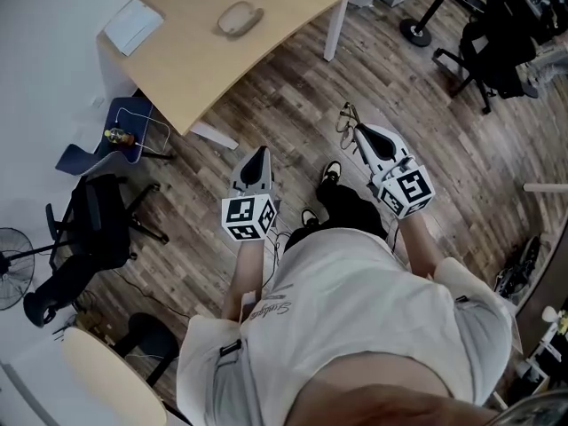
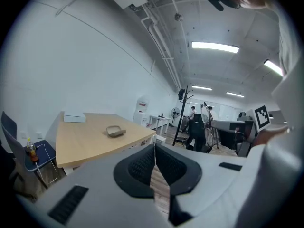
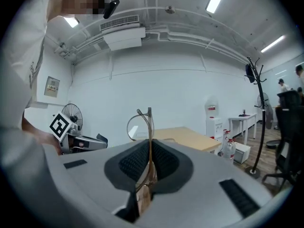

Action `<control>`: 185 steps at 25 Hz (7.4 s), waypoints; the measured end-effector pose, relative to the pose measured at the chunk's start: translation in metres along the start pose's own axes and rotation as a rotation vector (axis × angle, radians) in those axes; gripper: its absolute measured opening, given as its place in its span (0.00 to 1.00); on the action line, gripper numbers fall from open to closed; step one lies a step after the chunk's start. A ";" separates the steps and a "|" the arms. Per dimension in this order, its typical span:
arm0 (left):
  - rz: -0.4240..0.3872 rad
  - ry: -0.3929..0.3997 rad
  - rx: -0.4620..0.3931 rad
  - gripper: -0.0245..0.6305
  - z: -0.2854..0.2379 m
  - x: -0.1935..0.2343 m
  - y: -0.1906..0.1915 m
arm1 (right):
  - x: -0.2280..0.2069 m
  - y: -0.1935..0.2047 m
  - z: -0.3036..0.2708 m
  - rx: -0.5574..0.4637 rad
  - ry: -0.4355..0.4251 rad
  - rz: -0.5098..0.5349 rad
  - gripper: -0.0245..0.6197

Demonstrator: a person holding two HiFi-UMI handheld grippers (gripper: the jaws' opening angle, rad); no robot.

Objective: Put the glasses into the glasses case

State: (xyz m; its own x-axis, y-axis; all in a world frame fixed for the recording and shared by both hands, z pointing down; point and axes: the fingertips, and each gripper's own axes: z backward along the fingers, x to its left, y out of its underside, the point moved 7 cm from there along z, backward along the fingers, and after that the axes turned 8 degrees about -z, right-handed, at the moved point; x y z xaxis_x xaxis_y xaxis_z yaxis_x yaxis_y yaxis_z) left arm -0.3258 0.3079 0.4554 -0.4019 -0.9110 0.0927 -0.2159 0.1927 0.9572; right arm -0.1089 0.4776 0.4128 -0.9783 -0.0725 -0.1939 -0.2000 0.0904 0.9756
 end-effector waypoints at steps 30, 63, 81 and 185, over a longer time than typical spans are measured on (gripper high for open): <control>-0.061 -0.155 0.065 0.06 -0.214 0.043 -0.088 | -0.204 -0.042 -0.178 -0.025 -0.150 -0.036 0.05; -0.013 -0.073 0.019 0.06 -0.377 0.208 -0.142 | -0.246 -0.084 -0.375 0.055 -0.107 0.040 0.05; 0.026 -0.218 0.041 0.06 -0.405 0.287 -0.144 | -0.250 -0.094 -0.491 0.078 -0.274 0.048 0.05; 0.257 -0.546 0.109 0.06 -0.412 0.407 -0.100 | -0.190 0.129 -0.716 1.085 -1.252 0.996 0.06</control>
State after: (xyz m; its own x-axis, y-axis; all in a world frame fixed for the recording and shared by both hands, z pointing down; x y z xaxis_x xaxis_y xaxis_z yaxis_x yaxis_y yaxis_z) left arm -0.1015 -0.2327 0.5099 -0.8451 -0.5172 0.1353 -0.1298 0.4440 0.8866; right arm 0.0889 -0.2078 0.6495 -0.1216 0.9844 -0.1272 0.9065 0.1623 0.3898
